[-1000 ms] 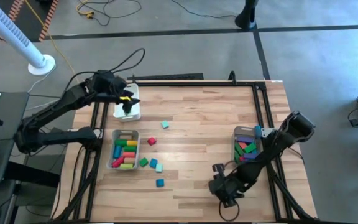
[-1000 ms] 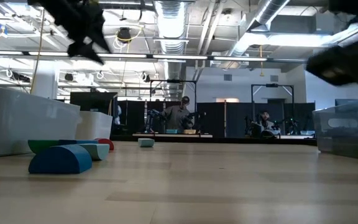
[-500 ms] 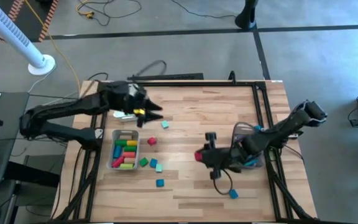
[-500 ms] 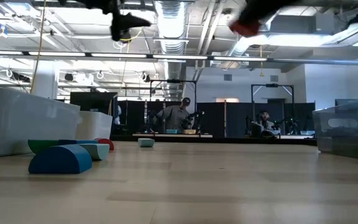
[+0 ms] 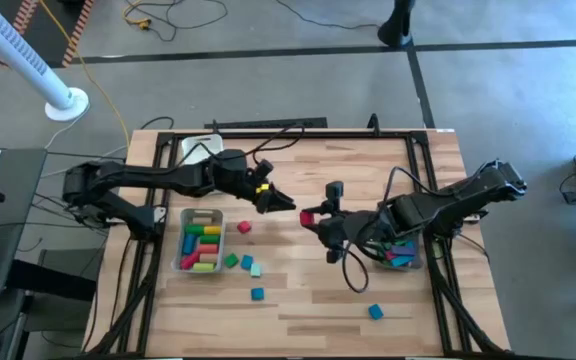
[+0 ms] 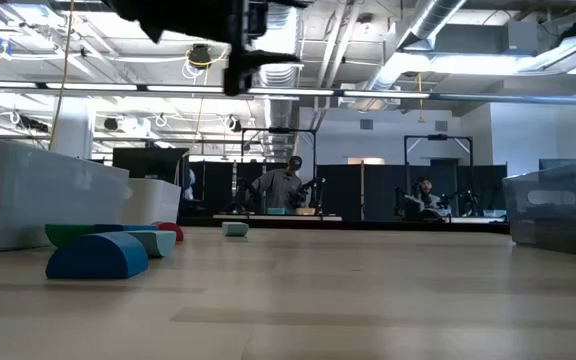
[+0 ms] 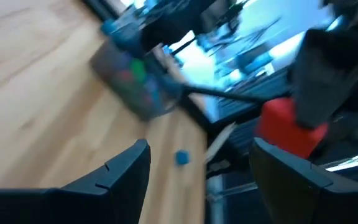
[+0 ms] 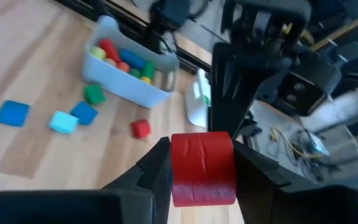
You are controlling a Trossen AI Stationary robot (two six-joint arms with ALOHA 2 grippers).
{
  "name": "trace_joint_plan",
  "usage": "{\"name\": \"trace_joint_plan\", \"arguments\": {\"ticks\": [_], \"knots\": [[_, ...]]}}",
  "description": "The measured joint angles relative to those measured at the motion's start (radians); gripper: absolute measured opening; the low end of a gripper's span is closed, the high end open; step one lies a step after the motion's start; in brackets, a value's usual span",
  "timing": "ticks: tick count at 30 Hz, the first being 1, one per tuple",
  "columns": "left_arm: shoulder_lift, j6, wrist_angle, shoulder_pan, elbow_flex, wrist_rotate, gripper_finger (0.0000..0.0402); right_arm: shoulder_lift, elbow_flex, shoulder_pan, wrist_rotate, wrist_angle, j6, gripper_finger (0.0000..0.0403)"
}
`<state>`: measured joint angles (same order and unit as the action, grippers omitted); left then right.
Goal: Sort blocks by size
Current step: Put the red semicircular block into the white bin
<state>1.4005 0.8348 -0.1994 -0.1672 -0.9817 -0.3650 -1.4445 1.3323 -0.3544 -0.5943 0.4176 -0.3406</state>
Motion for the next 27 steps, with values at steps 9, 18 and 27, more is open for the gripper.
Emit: {"name": "trace_joint_plan", "arguments": {"ticks": [9, 18, 27], "knots": [[0.059, 0.161, -0.264, 0.033, 0.001, 0.0, 0.0261, 0.002, 0.0, 0.021, -0.089, 0.009, 0.153, 0.0162], [0.056, 0.203, -0.359, 0.046, 0.001, 0.028, 0.0261, 0.0, 0.0, 0.023, -0.09, 0.006, 0.184, 0.0163], [0.057, 0.204, -0.288, 0.084, 0.001, 0.084, 0.0252, 0.0, 0.0, 0.022, -0.089, -0.007, 0.196, 0.0163]]}}
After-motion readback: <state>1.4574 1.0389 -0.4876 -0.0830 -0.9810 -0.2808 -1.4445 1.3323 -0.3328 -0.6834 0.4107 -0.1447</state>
